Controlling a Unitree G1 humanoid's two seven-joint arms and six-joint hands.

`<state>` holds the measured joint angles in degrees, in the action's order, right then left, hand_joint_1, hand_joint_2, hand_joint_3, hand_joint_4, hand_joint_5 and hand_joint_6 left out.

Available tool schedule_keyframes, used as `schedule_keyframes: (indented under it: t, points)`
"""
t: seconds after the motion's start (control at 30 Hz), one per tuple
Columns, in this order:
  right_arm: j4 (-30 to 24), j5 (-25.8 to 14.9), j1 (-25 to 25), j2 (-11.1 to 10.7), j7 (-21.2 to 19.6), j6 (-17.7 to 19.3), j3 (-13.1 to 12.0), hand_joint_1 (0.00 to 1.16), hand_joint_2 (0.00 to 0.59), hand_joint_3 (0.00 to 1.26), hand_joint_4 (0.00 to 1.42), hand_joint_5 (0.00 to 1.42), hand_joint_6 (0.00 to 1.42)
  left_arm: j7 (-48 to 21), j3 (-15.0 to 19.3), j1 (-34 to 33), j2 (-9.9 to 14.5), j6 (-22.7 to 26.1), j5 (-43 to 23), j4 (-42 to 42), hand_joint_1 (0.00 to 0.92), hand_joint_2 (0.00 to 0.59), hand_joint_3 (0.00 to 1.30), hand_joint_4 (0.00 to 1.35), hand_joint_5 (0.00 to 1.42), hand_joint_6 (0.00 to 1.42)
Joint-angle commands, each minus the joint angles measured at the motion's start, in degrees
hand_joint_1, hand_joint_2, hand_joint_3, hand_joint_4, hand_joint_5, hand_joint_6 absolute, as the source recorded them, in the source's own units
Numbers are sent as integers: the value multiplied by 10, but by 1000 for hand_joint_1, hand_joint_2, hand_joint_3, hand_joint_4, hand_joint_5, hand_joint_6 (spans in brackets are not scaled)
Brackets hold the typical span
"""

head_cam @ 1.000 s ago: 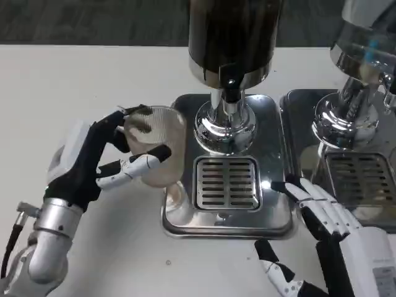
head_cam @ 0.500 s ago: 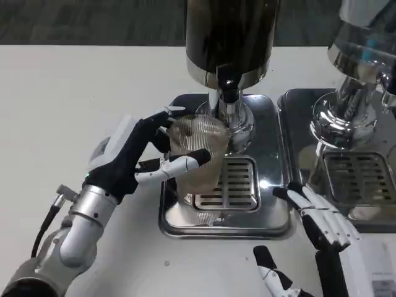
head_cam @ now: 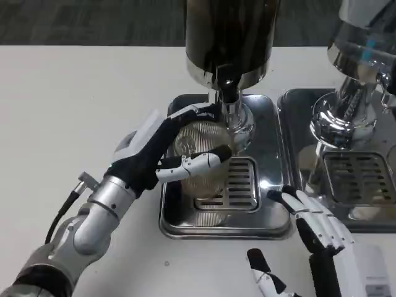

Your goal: Grasp the cup under the faucet to collect the drink, then remove the cup.

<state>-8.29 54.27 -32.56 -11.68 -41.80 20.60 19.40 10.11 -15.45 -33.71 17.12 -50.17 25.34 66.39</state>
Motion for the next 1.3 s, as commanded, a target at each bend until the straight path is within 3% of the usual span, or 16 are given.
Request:
schedule_keyframes:
  t: [0.03, 0.4, 0.87, 1.07, 1.3]
  points:
    - [-8, -4, -5, -1, -7, 0, 2, 493, 355, 275, 187, 210, 327, -9, -4, -3, -2, 4, 2, 1, 263, 134, 251, 304, 416, 333]
    - [-5, -8, 0, -1, -3, -1, 8, 493, 355, 283, 187, 216, 324, -7, -4, -11, -14, 7, 1, 8, 241, 132, 232, 271, 403, 310]
    - [-20, -9, -20, -1, -1, -5, 10, 493, 355, 292, 187, 220, 321, -6, -9, -31, -47, 18, 1, 19, 243, 141, 218, 258, 387, 297]
    - [-17, -13, -17, -3, 2, -3, 11, 493, 355, 294, 189, 220, 321, -5, 0, -29, -39, 13, -8, 15, 190, 114, 192, 225, 360, 295]
    - [-4, -22, 4, -7, 8, 4, 12, 493, 355, 294, 196, 221, 321, -12, 24, -13, -7, -8, -29, 1, 152, 92, 176, 212, 338, 280]
